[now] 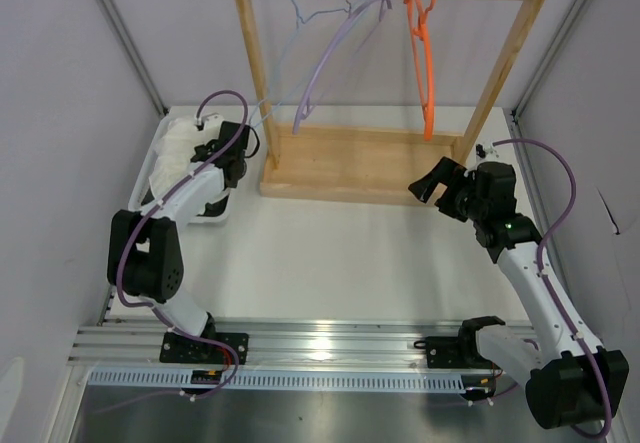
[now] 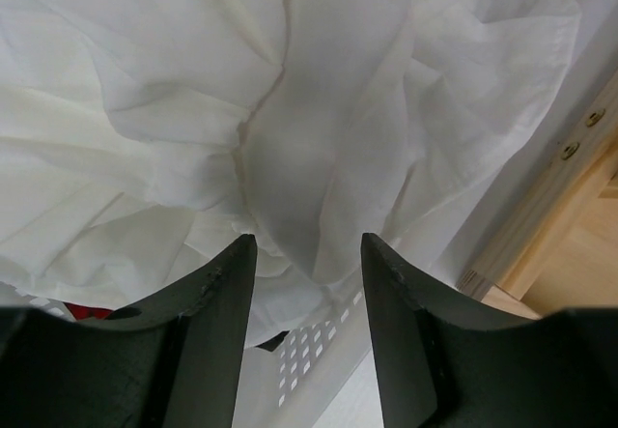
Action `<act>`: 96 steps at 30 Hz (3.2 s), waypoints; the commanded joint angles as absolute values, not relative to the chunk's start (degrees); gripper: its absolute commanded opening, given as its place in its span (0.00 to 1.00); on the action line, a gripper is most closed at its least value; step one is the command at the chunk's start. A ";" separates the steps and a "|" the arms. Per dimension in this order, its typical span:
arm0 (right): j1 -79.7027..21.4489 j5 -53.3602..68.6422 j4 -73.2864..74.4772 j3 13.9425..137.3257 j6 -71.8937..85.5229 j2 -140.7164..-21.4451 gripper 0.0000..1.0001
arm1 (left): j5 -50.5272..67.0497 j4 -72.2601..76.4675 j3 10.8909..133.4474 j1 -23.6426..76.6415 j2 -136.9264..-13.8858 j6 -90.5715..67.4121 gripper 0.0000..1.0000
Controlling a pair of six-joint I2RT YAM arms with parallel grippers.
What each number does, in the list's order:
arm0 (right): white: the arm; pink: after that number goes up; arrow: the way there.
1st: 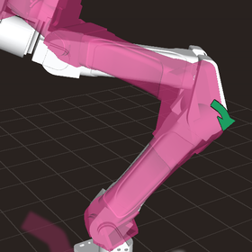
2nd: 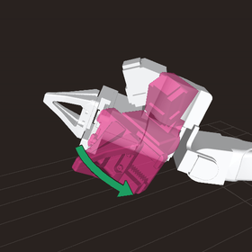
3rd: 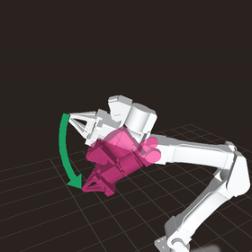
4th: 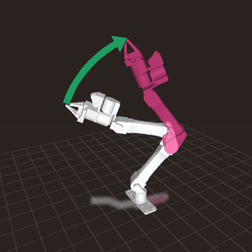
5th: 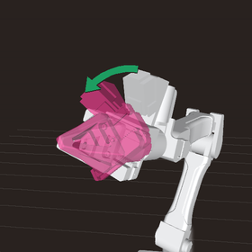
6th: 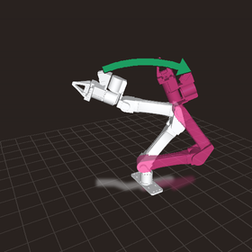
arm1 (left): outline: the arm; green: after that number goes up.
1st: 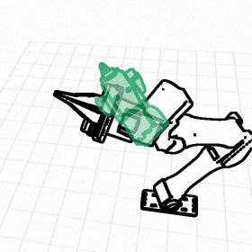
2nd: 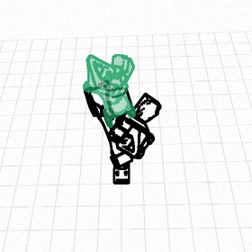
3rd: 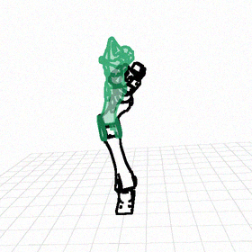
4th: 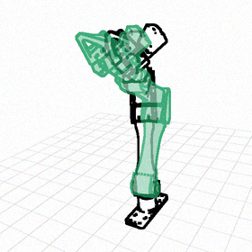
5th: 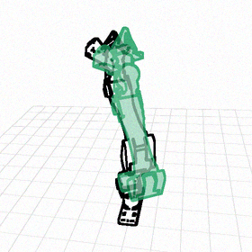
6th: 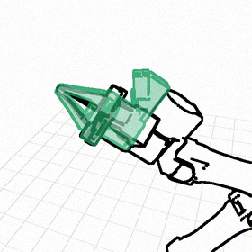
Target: Place the skirt on the hanger
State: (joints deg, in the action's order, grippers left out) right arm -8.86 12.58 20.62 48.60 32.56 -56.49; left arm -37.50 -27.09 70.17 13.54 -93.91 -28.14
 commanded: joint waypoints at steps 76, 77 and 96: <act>-54.65 -2.71 -3.69 46.40 51.15 -62.22 0.68 | -4.74 -26.81 71.90 26.89 -50.98 -26.81 0.00; -55.62 -3.77 -4.30 46.41 51.76 -64.49 0.67 | -4.92 -26.81 71.55 27.42 -50.98 -26.81 0.00; -61.52 -5.98 -16.00 57.03 56.87 -85.69 0.50 | -6.06 -26.72 71.02 29.97 -51.68 -25.93 0.00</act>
State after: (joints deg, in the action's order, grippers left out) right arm -61.06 -3.86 -12.03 53.47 56.01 -84.93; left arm -5.74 -30.09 70.54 29.30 -51.57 -25.63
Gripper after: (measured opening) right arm 0.497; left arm 0.014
